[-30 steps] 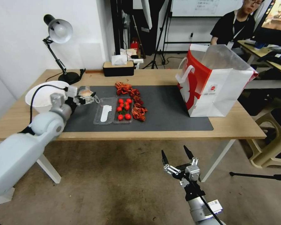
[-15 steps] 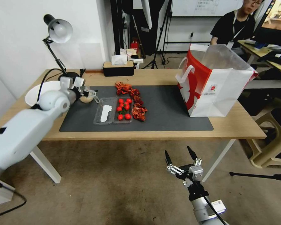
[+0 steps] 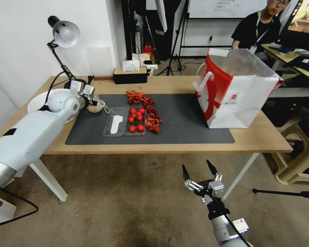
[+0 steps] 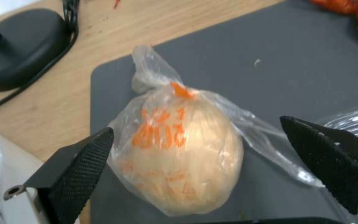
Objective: Pick up the trash from the table and place it into the takeout bag.
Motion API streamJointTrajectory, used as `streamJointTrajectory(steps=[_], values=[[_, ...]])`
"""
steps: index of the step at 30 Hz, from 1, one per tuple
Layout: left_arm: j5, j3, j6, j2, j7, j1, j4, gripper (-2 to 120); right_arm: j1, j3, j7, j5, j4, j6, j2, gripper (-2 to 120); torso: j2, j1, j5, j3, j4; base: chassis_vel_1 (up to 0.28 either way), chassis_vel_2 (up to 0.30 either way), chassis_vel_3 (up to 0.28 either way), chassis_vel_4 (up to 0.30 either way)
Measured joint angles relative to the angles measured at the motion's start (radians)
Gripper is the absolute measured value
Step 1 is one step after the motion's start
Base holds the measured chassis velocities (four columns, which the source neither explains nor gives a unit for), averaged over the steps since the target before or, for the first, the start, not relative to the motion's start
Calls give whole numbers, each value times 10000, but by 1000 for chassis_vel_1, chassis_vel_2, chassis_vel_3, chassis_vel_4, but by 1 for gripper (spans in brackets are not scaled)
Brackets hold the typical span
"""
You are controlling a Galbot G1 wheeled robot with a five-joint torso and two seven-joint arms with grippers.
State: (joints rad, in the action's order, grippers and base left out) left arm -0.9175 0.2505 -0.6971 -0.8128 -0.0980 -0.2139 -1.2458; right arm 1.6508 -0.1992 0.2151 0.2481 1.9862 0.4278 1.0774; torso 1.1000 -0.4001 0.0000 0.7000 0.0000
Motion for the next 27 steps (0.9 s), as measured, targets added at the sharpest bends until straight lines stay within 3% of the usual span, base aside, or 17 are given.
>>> streamJointTrajectory(steps=[13, 27], values=[[-98, 114, -53, 40, 104, 31, 362, 99, 78, 40, -16, -77, -7, 41, 58, 100, 0, 0, 1, 0, -1, 0, 0, 0, 0], [-387, -9, 29, 47, 111, -93, 347, 48, 124, 48, -12, -138, -8, 69, 94, 100, 0, 3, 0, 0, 0, 0, 0, 0, 0]])
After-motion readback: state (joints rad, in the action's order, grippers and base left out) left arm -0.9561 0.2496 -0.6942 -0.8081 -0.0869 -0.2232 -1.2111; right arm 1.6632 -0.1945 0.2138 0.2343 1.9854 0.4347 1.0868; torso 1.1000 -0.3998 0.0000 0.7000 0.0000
